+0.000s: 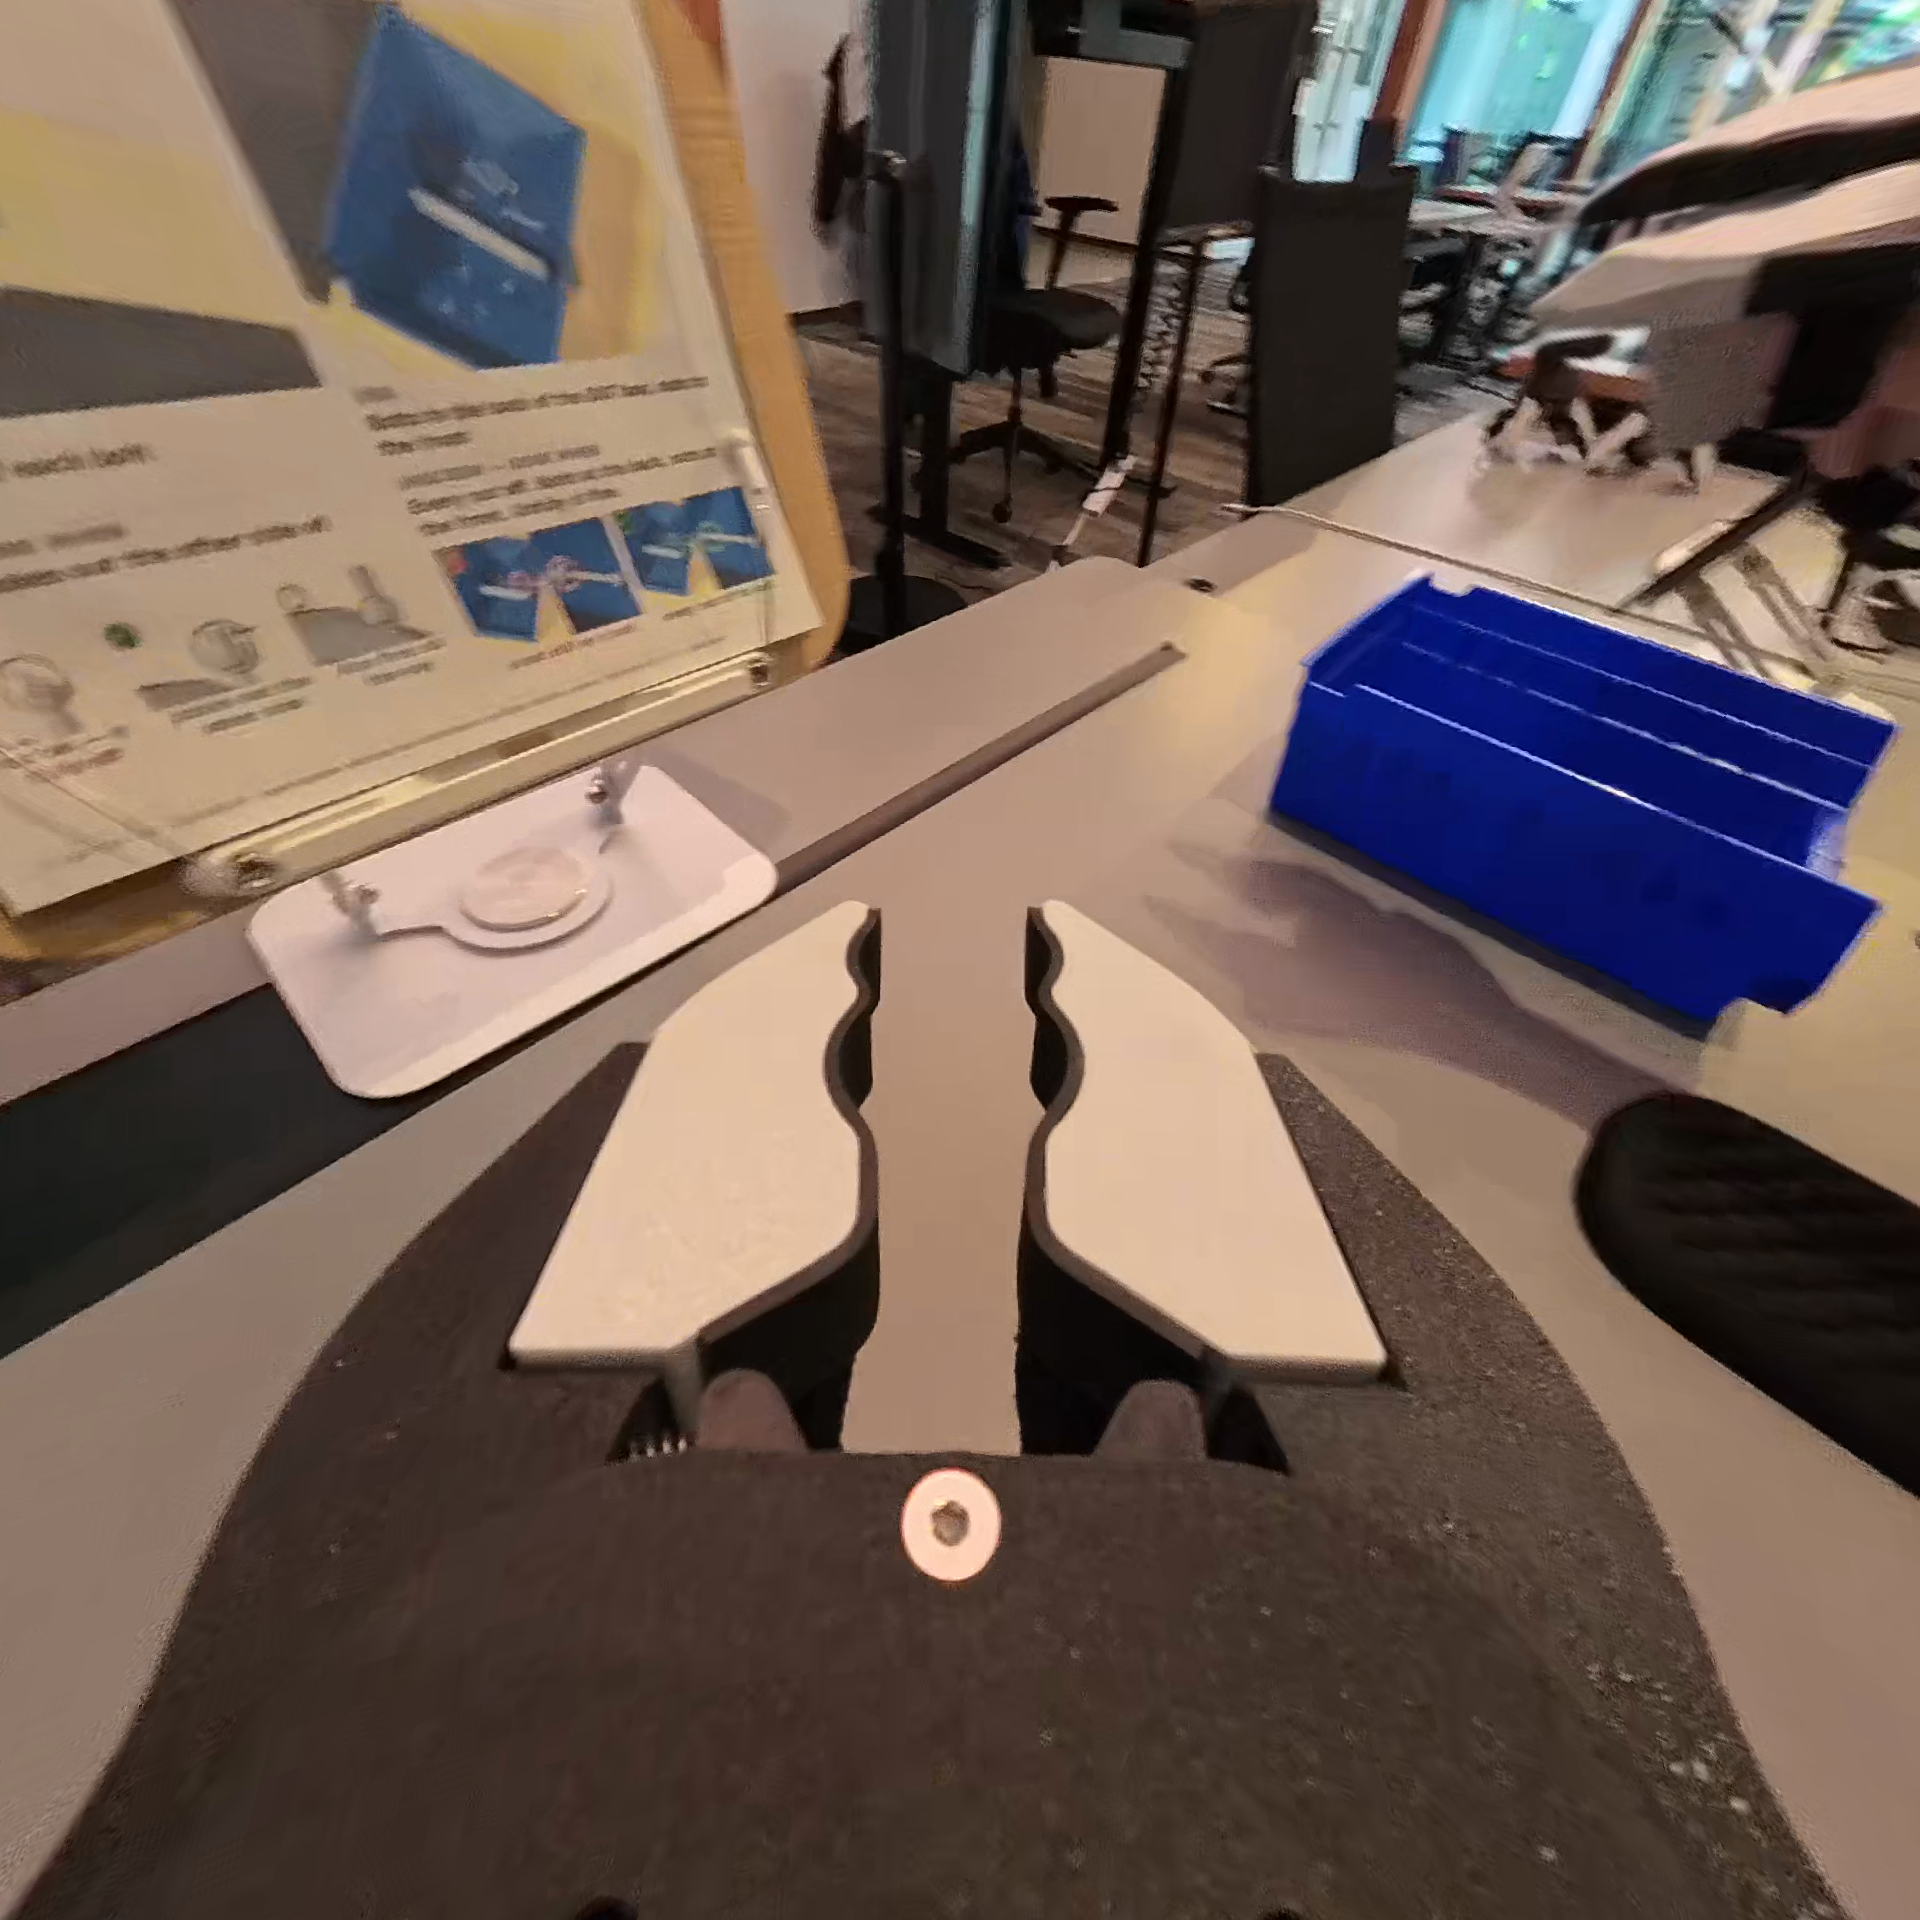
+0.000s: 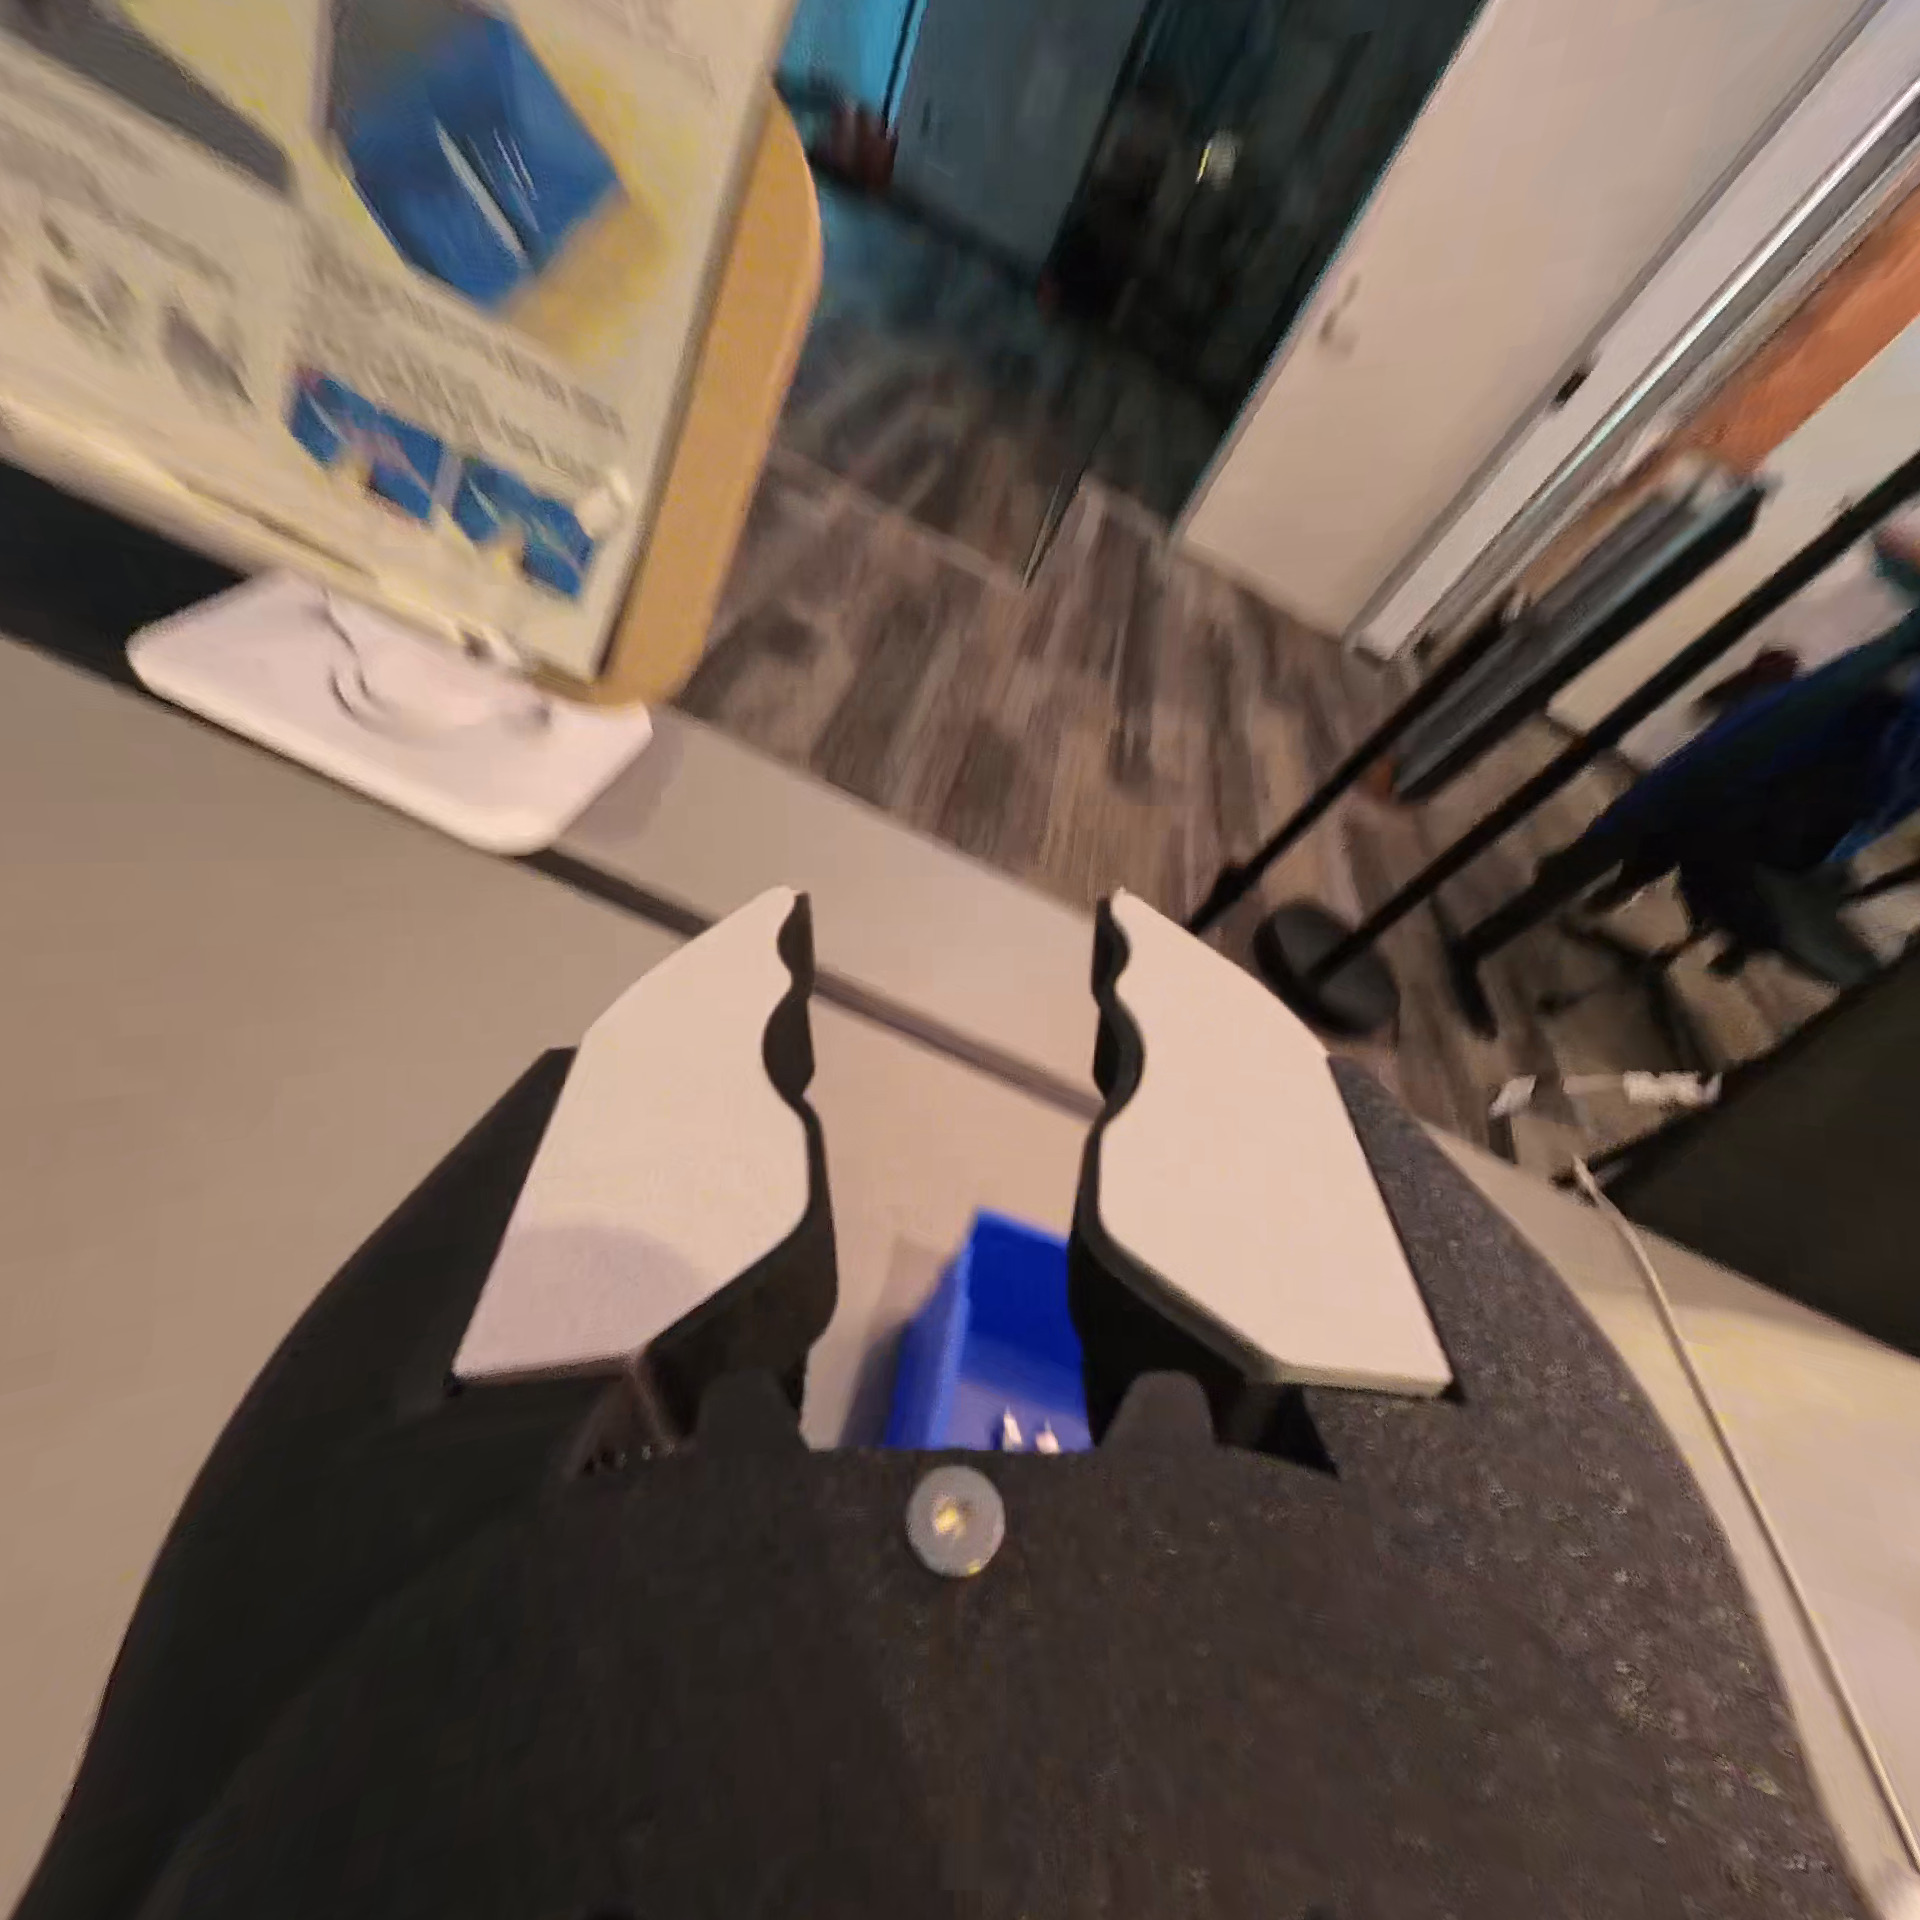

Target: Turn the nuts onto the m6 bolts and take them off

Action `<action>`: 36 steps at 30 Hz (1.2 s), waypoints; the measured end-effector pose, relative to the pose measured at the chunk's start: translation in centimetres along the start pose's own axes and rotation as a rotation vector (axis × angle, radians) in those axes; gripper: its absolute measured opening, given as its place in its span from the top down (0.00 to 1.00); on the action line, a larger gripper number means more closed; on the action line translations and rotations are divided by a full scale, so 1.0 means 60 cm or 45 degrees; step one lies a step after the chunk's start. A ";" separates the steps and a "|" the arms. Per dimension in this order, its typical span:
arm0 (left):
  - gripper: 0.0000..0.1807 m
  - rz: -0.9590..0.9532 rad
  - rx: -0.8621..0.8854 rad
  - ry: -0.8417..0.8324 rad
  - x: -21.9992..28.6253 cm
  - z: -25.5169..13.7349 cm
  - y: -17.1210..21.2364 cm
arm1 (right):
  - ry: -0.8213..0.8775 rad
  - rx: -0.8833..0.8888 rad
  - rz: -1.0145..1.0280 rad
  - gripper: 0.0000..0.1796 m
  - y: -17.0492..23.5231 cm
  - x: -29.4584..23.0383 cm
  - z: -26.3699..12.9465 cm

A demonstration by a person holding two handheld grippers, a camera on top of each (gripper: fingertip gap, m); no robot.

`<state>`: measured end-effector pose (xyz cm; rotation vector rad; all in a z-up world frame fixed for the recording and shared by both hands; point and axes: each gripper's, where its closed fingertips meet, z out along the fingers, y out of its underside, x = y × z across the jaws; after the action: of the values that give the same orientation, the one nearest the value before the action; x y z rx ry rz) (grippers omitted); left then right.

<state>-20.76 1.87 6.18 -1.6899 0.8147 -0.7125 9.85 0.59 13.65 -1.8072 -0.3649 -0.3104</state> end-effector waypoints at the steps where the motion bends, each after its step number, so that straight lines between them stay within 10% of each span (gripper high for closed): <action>1: 0.86 -0.004 0.009 -0.051 -0.016 0.000 0.002 | 0.011 0.094 0.002 0.72 -0.028 -0.024 0.000; 11: 0.82 -0.003 0.084 -0.381 -0.118 -0.025 0.007 | -0.333 0.322 0.057 0.79 -0.068 -0.263 0.059; 23: 0.85 0.073 0.030 -0.396 -0.131 -0.170 -0.034 | -0.480 0.173 0.046 0.91 0.000 -0.283 0.107; 36: 0.89 0.277 -1.024 -0.268 -0.294 -0.520 0.325 | -0.501 0.062 -0.069 0.91 0.026 -0.278 0.115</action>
<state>-59.04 -4.96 -6.14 -2.2798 1.2022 -0.0252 -4.65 5.43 3.90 -1.8087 -0.6912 0.0214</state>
